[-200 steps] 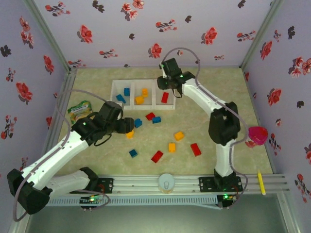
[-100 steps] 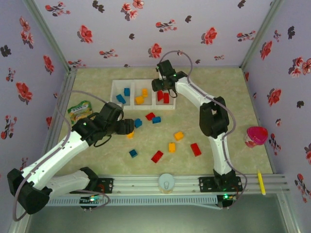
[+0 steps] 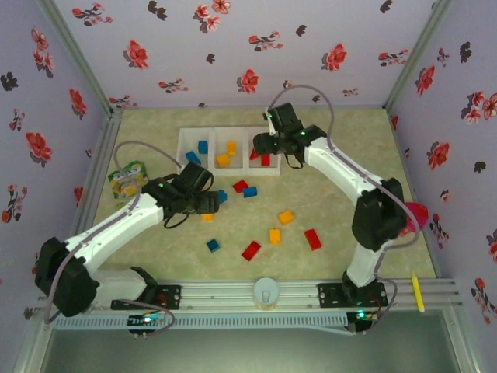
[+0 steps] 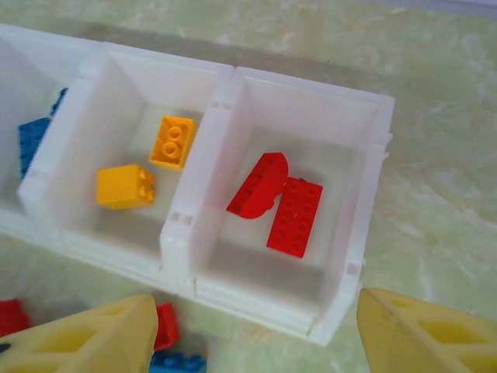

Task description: Sort the legos into containers by color

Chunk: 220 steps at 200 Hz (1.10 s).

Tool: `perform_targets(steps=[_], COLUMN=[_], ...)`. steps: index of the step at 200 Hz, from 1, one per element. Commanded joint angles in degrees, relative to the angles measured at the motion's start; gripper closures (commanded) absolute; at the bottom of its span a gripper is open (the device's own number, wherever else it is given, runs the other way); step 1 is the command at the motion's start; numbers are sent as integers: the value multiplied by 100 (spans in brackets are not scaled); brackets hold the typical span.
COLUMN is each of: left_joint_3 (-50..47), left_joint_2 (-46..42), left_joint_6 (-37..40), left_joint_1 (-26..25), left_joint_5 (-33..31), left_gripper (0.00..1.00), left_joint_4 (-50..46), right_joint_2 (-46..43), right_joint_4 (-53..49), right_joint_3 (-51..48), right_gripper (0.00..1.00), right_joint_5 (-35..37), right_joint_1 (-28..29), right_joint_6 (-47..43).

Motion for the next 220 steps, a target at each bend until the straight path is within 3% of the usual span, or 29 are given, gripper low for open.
perform_targets(steps=[1,45,220], left_joint_3=[6,-144,-2], left_joint_2=[333,920,2289], left_joint_6=[-343,-379,79], left_joint_1=[49,75,378], left_joint_5=[-110,33,142], left_gripper=[17,18,32], left_joint_4=[130,553,1060], right_joint_2=[-445,-1158,-1570], right_joint_4=[112,205,-15], right_joint_3=[-472,-1205,-1787], right_gripper=[30,29,31], right_joint_5=[101,130,278], right_joint_1=[79,115,168], right_joint_6=[198,316,315])
